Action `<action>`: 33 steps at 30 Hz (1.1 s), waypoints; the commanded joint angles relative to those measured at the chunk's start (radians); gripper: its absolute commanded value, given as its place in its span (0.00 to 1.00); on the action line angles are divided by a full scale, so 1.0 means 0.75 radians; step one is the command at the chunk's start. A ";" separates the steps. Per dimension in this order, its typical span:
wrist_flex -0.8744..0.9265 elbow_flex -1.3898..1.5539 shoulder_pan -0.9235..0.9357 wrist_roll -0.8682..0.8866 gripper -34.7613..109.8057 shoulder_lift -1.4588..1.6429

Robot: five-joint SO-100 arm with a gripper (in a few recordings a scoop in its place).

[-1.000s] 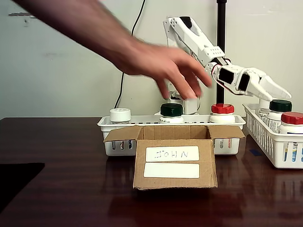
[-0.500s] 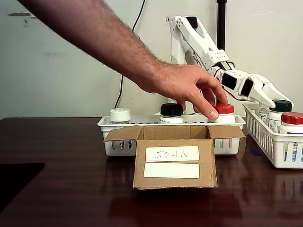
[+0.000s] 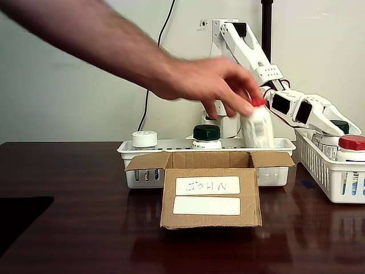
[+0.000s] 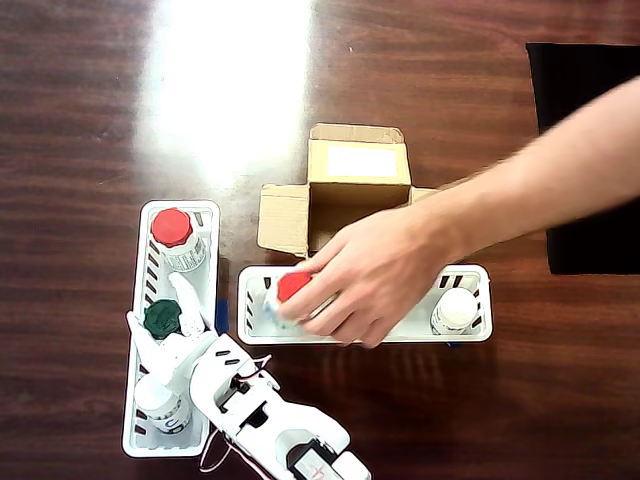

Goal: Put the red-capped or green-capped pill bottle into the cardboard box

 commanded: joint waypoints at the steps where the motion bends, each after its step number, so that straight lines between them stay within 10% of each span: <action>1: -0.055 -0.022 0.004 0.000 0.32 0.033; 4: -0.051 -0.022 0.012 -0.012 0.19 0.061; 33: 1.618 -1.055 0.274 -0.231 0.24 0.939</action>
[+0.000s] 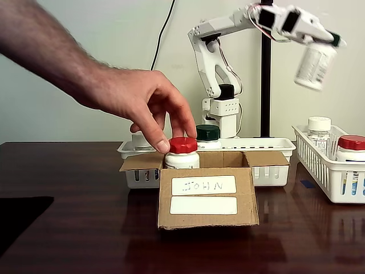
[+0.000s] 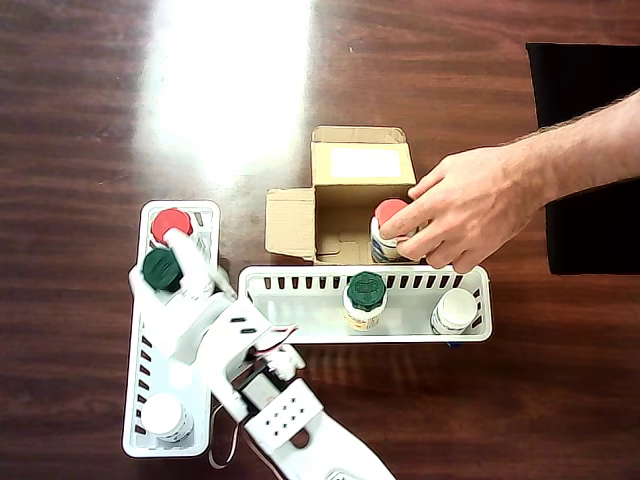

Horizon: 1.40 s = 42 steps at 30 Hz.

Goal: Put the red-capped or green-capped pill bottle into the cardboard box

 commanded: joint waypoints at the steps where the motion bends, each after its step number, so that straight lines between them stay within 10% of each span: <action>1: 0.063 -0.221 0.157 0.010 0.24 0.164; 20: -0.683 0.648 0.644 0.123 0.24 0.131; 42: -0.996 0.270 0.706 0.147 0.24 -0.536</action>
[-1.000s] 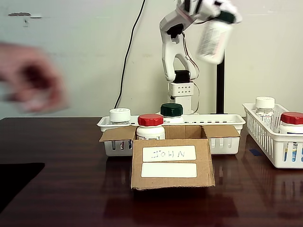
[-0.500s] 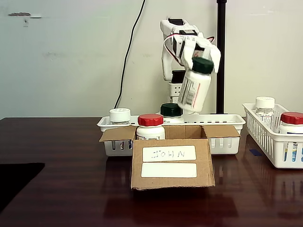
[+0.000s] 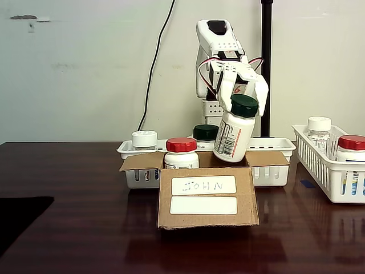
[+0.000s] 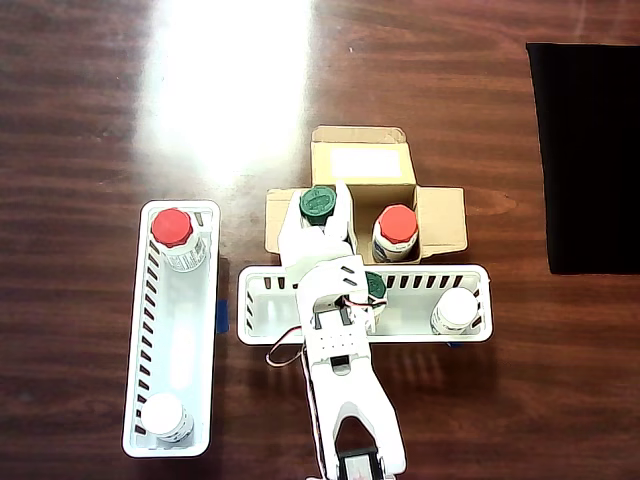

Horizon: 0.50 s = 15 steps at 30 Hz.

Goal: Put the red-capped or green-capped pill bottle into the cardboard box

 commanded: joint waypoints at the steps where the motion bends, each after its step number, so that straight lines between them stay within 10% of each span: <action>1: -0.096 -0.129 0.006 0.025 0.24 0.006; 15: -0.268 -0.160 0.057 0.094 0.25 -0.215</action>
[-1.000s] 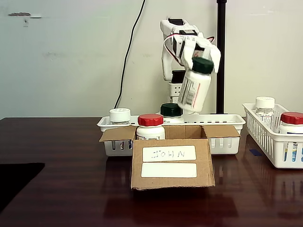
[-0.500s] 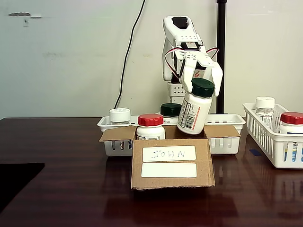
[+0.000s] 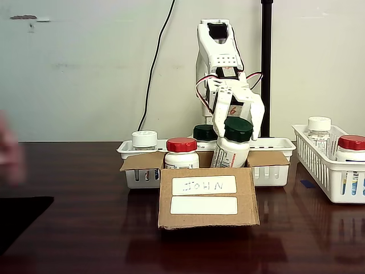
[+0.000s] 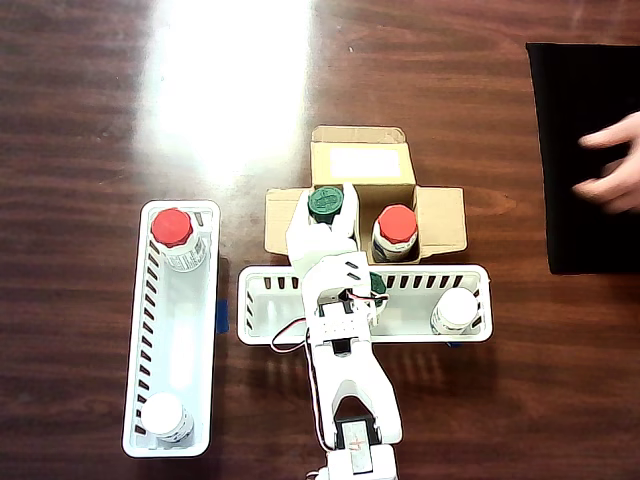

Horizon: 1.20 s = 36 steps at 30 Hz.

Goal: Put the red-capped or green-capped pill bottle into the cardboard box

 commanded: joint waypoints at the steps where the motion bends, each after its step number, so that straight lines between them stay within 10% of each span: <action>1: -0.086 -0.123 0.029 0.031 0.27 0.037; 16: 0.131 -0.135 0.084 0.055 0.71 0.223; 22: 0.603 -0.162 0.043 0.008 0.60 0.565; 29: 1.057 -0.115 -0.020 -0.016 0.19 0.945; 36: 1.254 0.086 -0.098 -0.027 0.26 1.244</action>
